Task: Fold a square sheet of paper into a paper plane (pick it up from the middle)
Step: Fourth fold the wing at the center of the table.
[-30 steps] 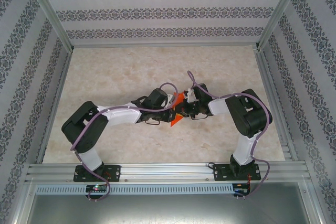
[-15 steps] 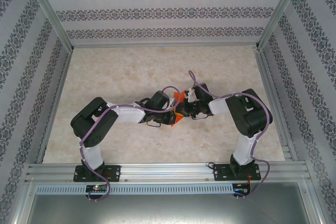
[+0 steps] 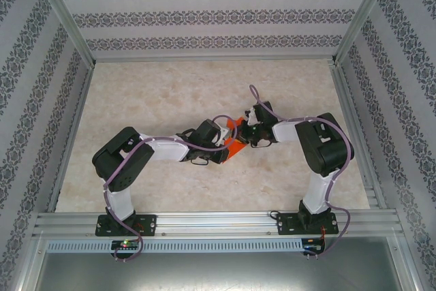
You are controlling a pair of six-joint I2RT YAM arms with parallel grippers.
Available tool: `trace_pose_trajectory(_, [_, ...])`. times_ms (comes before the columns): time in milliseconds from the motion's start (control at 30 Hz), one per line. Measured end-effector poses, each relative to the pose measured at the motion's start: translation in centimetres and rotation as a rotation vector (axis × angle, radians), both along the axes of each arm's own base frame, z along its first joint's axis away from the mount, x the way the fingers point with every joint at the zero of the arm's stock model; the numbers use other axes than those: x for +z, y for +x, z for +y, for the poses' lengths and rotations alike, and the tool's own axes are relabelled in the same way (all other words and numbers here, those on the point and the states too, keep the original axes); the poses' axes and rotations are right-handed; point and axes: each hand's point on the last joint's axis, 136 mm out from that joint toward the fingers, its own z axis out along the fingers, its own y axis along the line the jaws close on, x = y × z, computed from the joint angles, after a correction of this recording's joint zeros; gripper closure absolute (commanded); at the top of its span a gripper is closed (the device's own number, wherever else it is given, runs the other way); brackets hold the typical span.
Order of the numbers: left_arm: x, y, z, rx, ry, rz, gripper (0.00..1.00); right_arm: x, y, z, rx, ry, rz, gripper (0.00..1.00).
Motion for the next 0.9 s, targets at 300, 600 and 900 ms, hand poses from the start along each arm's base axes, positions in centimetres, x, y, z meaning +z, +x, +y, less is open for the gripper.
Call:
trace_pose_trajectory(300, [0.0, 0.2, 0.0, -0.011, 0.031, -0.048, 0.87, -0.1, 1.9, 0.2, 0.014, 0.011, 0.014, 0.98])
trace_pose_trajectory(600, [-0.2, 0.2, 0.1, -0.013, 0.039, -0.055, 0.87, 0.0, 4.7, -1.9, -0.028, 0.027, 0.0, 0.98])
trace_pose_trajectory(900, [-0.1, 0.1, 0.2, -0.012, 0.04, -0.059, 0.87, 0.1, 7.2, -3.7, -0.062, 0.021, -0.013, 0.98])
